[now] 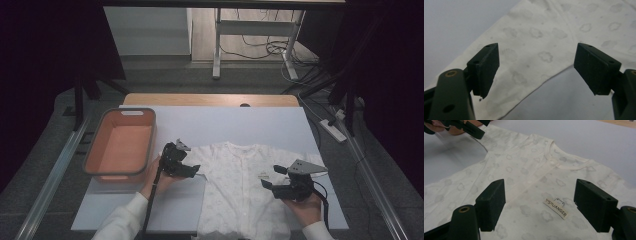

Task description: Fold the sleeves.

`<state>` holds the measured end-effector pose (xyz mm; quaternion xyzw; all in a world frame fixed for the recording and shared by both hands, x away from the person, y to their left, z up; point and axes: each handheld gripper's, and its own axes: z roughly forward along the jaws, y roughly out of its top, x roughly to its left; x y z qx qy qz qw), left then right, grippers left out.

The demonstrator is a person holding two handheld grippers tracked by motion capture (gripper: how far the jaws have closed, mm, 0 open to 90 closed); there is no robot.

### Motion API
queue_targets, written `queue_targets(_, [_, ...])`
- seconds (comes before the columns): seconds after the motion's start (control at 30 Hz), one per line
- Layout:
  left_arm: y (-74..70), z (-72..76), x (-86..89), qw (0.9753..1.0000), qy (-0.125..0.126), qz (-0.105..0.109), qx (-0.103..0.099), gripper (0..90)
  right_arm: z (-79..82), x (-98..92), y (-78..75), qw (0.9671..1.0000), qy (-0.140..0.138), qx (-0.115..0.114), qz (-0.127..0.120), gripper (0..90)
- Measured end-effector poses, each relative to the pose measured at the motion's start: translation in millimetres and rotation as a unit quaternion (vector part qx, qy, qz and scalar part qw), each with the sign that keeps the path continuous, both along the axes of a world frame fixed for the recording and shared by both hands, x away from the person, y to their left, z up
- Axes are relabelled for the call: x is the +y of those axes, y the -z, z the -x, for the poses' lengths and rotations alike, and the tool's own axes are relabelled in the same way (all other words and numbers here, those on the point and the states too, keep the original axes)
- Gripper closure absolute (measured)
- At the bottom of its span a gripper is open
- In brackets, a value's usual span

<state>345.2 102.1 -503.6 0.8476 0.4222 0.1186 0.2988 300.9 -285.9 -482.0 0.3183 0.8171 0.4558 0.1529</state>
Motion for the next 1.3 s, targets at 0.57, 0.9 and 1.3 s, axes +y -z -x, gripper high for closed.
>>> queue_targets(0.57, [25.6, -9.4, 3.1, 0.9990, -0.009, -0.025, 0.037, 15.5, 0.4, 2.2, 1.4, 0.9999, -0.005, 0.003, 0.013, 25.6])
queue_targets(0.9, [22.9, -4.1, -0.8, 0.9997, 0.006, -0.022, 0.009, 54.4, 0.3, 4.0, 2.3, 0.9999, -0.007, 0.002, 0.012, 25.7])
queue_targets(1.3, [19.4, -3.0, -0.2, 1.0000, 0.006, -0.004, -0.005, 87.2, 0.4, 3.7, 2.0, 0.9999, -0.005, 0.001, 0.015, 25.7])
